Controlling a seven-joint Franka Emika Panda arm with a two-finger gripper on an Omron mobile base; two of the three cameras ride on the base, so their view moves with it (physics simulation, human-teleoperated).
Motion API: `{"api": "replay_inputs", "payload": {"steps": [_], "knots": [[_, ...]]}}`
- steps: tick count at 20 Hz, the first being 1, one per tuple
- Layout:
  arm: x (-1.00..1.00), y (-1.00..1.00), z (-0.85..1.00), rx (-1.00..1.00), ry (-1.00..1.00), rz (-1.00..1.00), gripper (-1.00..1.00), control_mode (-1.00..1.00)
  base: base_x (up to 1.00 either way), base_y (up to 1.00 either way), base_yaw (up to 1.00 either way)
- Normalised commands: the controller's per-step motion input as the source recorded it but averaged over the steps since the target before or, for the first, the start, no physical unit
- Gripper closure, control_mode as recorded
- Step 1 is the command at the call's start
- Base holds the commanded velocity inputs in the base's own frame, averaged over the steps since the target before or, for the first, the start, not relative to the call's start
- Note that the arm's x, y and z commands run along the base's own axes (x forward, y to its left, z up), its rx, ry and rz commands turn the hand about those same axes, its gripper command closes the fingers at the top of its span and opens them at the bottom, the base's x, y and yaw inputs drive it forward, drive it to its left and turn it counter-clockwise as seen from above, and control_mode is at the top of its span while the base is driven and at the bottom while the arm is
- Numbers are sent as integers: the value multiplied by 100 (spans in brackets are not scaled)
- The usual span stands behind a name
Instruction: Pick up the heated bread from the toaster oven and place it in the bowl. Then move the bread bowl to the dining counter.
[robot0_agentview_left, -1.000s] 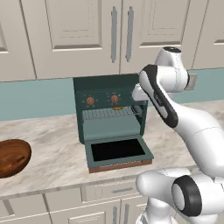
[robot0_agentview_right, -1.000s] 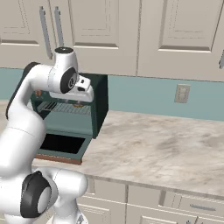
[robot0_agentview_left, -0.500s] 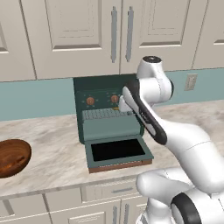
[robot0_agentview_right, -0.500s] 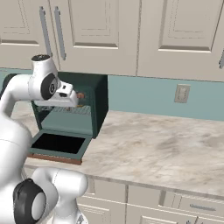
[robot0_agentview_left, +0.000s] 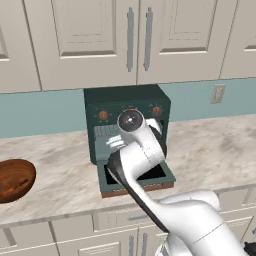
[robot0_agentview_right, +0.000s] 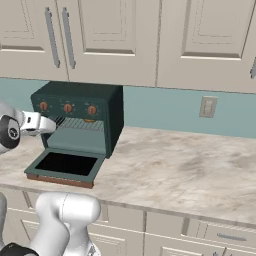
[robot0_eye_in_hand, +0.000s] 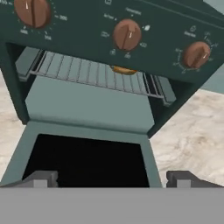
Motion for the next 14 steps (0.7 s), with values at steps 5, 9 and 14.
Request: {"api": "replay_inputs", "payload": {"steps": [5,9,14], "knots": [[0,18,-27,0,-36,0,-100,-100,0,0,0],[0,-3,0,2,-50,0,-100,-100,0,0,0],[20,0,0,0,-36,0,-100,-100,0,0,0]]}}
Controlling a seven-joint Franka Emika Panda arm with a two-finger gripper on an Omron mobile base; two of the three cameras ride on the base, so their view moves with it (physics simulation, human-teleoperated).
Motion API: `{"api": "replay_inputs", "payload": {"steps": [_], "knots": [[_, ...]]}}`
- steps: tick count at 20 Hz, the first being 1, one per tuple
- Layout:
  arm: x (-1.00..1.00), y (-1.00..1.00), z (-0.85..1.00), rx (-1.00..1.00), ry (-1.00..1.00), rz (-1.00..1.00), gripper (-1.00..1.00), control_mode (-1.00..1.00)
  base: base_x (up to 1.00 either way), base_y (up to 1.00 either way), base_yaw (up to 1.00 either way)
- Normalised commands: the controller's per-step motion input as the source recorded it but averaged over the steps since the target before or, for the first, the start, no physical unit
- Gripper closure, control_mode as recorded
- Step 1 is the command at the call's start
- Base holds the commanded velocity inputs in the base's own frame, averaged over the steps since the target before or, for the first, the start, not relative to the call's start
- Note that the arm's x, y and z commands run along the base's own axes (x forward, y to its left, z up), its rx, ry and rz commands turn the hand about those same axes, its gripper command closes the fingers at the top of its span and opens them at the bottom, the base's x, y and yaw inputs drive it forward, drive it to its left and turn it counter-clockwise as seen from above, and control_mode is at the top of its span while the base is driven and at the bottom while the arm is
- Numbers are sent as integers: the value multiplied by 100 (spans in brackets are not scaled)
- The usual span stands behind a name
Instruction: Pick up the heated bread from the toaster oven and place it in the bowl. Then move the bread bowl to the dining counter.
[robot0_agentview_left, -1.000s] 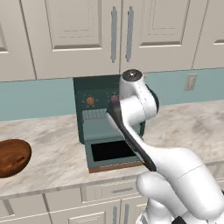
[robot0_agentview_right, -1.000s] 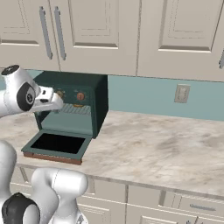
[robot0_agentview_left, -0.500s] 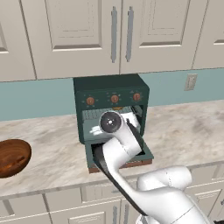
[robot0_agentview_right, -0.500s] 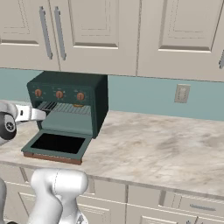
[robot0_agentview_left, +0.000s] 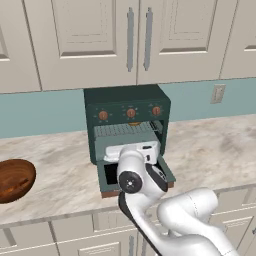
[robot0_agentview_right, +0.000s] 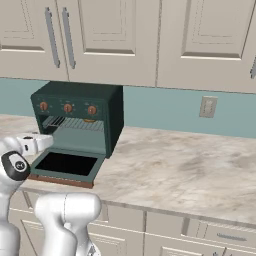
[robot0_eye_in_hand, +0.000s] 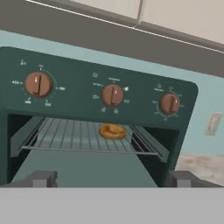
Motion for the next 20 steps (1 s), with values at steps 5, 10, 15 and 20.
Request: {"api": "replay_inputs", "payload": {"steps": [5,10,15,20], "knots": [[30,0,4,0,-12,0,-100,-100,0,0,0],[47,1,0,0,-1,0,-100,-100,0,0,0],[43,16,0,0,0,0,-100,-100,0,0,0],[31,21,-8,0,0,0,-100,-100,0,0,0]]}}
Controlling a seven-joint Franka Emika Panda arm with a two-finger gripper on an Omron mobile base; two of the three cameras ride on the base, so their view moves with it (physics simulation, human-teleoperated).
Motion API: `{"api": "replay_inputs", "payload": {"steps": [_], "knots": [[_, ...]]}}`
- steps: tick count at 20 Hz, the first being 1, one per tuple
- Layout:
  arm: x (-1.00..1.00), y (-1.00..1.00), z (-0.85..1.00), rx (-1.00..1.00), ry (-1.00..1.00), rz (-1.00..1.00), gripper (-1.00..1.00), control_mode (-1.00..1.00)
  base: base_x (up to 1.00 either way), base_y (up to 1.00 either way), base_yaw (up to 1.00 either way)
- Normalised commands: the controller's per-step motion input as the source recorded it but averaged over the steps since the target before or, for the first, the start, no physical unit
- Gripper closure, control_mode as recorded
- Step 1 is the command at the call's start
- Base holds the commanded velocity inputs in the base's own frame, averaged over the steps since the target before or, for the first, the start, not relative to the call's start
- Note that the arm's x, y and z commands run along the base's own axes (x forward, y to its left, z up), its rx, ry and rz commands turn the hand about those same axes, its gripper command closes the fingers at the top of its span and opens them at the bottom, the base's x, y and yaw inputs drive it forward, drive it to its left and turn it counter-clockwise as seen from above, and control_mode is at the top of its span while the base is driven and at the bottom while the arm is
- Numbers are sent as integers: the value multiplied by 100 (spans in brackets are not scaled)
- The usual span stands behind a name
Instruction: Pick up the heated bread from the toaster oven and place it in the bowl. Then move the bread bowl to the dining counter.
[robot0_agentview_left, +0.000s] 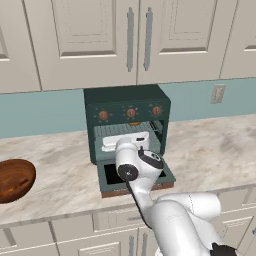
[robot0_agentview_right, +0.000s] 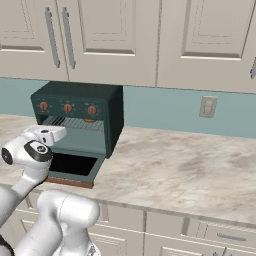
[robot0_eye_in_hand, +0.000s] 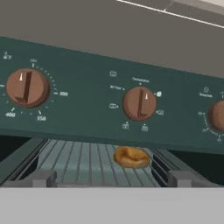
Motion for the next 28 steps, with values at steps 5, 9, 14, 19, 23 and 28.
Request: {"api": "replay_inputs", "payload": {"steps": [5,9,14,19,23,28], "knots": [[33,10,-2,0,0,0,-100,-100,0,0,0],[32,0,0,0,3,0,-100,-100,0,0,0],[31,0,-11,0,5,0,-100,-100,0,0,0],[38,0,-16,0,7,0,-100,-100,0,0,0],[40,0,-1,0,8,0,-100,-100,0,0,0],[34,0,-11,0,10,0,-100,-100,0,0,0]]}}
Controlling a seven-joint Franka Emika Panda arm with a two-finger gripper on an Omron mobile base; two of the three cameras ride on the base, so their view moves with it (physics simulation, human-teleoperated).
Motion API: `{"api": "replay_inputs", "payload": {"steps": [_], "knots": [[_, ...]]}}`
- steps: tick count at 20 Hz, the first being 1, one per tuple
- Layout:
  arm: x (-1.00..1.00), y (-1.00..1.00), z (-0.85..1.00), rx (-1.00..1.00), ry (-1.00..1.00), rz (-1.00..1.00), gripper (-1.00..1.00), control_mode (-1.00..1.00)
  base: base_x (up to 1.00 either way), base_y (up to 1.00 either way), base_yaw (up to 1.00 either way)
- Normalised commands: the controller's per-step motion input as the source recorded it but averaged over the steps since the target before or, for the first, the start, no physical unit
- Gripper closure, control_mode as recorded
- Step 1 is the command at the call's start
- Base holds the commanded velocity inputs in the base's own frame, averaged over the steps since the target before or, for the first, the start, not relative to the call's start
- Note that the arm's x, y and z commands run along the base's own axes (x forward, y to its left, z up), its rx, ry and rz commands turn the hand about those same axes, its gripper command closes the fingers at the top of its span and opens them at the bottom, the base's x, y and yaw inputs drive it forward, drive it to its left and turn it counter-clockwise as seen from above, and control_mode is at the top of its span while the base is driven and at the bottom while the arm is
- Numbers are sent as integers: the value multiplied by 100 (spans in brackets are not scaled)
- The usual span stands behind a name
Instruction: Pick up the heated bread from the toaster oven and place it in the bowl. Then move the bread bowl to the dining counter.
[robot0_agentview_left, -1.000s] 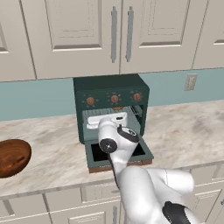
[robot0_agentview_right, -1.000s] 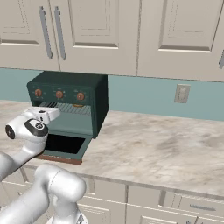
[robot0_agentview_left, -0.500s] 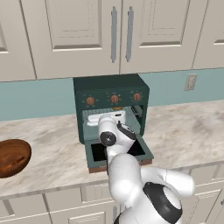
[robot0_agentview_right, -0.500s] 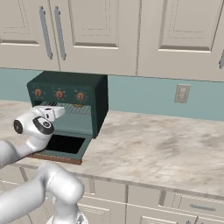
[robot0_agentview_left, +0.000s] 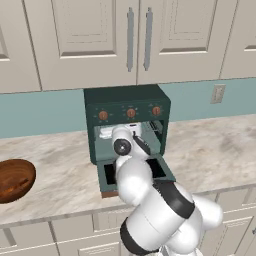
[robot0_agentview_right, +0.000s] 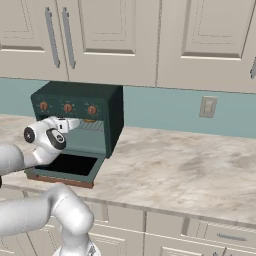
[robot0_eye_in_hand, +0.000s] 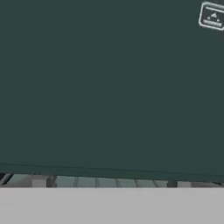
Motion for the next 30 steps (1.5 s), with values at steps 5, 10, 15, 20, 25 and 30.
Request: {"api": "replay_inputs", "payload": {"steps": [5,10,15,20,25,30], "knots": [[30,0,-19,0,11,0,-100,-100,0,0,0],[23,0,-31,0,14,0,-100,-100,0,0,0],[30,0,-20,0,18,0,-100,-100,0,0,0],[19,0,-7,-2,21,0,-100,-100,0,0,0],[-29,0,0,-4,40,-6,-100,-100,0,0,0],[-80,0,19,-1,71,-15,-100,-100,0,0,0]]}}
